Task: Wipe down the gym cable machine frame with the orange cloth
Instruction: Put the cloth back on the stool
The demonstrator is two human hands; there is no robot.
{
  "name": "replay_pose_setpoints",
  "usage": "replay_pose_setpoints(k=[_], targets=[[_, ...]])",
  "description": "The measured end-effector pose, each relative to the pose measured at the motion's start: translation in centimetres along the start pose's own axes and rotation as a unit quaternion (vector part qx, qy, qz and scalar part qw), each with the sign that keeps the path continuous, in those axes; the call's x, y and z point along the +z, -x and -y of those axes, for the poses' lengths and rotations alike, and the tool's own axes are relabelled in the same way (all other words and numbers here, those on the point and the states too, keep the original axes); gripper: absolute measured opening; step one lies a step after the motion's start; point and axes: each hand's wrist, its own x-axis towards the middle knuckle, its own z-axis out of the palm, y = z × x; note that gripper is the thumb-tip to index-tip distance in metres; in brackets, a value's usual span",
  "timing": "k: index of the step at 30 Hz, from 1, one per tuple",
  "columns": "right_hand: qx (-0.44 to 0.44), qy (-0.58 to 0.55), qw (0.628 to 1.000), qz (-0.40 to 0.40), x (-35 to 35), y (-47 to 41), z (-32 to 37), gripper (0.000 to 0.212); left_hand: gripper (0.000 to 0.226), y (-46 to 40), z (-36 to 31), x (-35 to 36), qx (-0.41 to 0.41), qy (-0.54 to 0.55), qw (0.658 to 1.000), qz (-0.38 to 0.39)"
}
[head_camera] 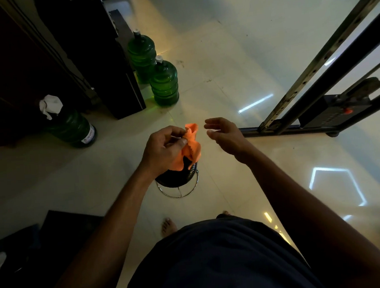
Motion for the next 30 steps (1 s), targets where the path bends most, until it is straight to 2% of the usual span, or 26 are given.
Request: replay_pose_setpoints(k=[3, 5, 8, 11, 13, 16, 19, 23, 25, 27, 28, 30], targets=[[0.003, -0.022, 0.994, 0.104, -0.7, -0.3, -0.2, 0.073, 0.028, -0.3, -0.8, -1.9, 0.014, 0.057, 0.998, 0.032], [-0.024, -0.027, 0.991, 0.127, -0.8, -0.2, 0.7, 0.068, 0.024, -0.6, -0.9, -2.9, 0.02, 0.082, 0.996, 0.02], [-0.081, 0.033, 0.995, 0.041, -0.8, -0.3, 2.3, 0.036, 0.016, -1.1, -0.3, -3.9, 0.004, 0.094, 0.995, -0.029], [-0.144, 0.22, 0.963, -0.063, -1.7, -0.5, 3.7, 0.022, 0.013, -1.5, 0.8, -4.2, -0.007, 0.033, 0.996, -0.088], [-0.191, 0.28, 0.938, -0.067, -2.2, -0.4, 4.9, 0.013, 0.013, -1.6, 1.4, -4.0, -0.013, -0.025, 0.995, -0.1], [-0.23, 0.292, 0.927, -0.049, -2.5, -0.1, 6.9, 0.011, 0.011, -1.7, 1.8, -3.6, -0.014, -0.057, 0.992, -0.112], [-0.224, 0.319, 0.92, -0.046, -2.5, -0.1, 7.6, 0.014, 0.017, -1.6, 2.0, -3.5, -0.012, -0.055, 0.991, -0.121], [-0.195, 0.341, 0.92, -0.01, -2.7, 0.0, 7.6, 0.022, 0.011, -1.4, 2.3, -3.1, -0.02, -0.035, 0.992, -0.117], [-0.18, 0.325, 0.929, 0.003, -2.9, 0.1, 7.6, 0.026, 0.014, -1.3, 2.3, -3.2, -0.034, 0.0, 0.995, -0.091], [-0.155, 0.265, 0.952, 0.018, -2.9, 0.2, 7.5, 0.027, 0.023, -0.9, 1.7, -3.5, -0.07, 0.058, 0.996, 0.01], [-0.14, 0.221, 0.965, 0.028, -2.8, 0.4, 7.6, 0.027, 0.034, -0.7, 1.5, -3.4, -0.091, 0.074, 0.99, 0.072], [-0.125, 0.145, 0.98, 0.047, -2.5, 0.6, 7.9, 0.029, 0.054, -0.2, 1.4, -3.1, -0.126, 0.048, 0.979, 0.153]])
